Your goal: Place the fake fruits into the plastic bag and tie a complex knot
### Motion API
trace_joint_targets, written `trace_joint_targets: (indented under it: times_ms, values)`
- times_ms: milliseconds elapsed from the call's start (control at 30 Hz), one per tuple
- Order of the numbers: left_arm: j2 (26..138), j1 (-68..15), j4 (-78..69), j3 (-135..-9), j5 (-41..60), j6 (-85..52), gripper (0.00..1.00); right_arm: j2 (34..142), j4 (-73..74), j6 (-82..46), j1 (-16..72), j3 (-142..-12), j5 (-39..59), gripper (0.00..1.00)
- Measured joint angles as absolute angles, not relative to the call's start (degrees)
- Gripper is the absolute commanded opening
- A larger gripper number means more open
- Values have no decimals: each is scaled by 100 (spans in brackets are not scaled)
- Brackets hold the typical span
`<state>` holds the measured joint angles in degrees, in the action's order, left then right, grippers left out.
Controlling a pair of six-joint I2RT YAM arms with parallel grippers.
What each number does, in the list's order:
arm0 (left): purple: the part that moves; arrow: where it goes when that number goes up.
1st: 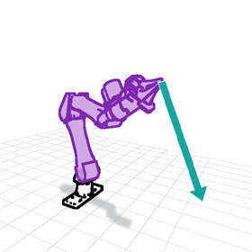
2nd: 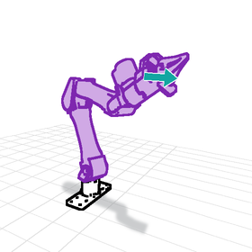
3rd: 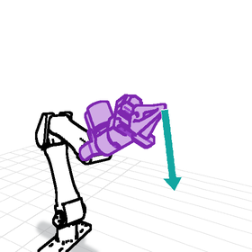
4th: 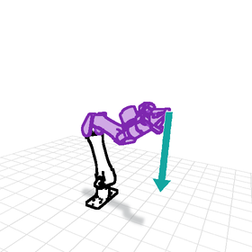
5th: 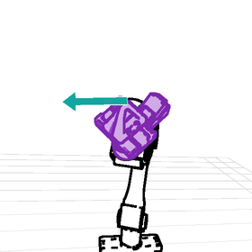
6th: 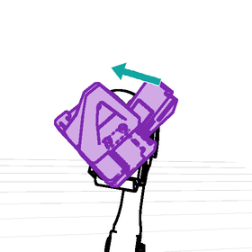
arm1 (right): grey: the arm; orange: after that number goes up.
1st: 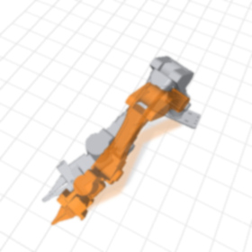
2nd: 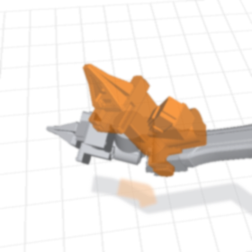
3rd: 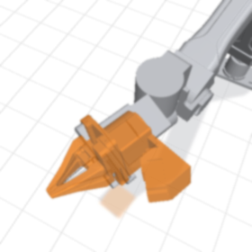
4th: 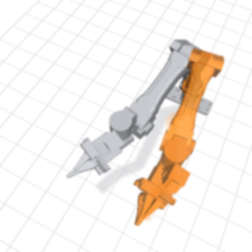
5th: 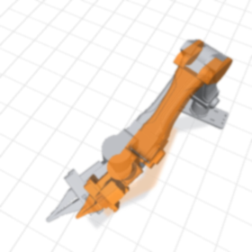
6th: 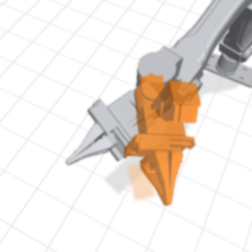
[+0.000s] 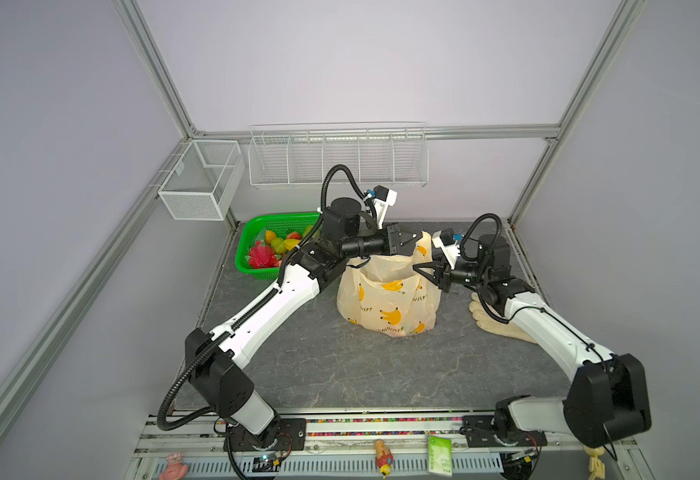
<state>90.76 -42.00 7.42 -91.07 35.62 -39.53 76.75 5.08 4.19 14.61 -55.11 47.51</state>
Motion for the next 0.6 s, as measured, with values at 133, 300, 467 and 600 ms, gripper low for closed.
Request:
trace_joint_targets:
  times_ms: [133,300,467,600]
  values:
    - [9076,-4200,591,-9105,3588,-4010,0,7376,550,174,1542,-5419,4130,70]
    - [9076,-4200,456,-9045,3590,-4093,0,6858,768,-60,2021,-5242,3052,85]
    - [9076,-4200,366,-8982,3588,-4182,0,6733,1103,-331,2556,-5207,1651,89]
    - [9076,-4200,281,-8943,3588,-4294,0,6858,1459,-576,2862,-5177,366,88]
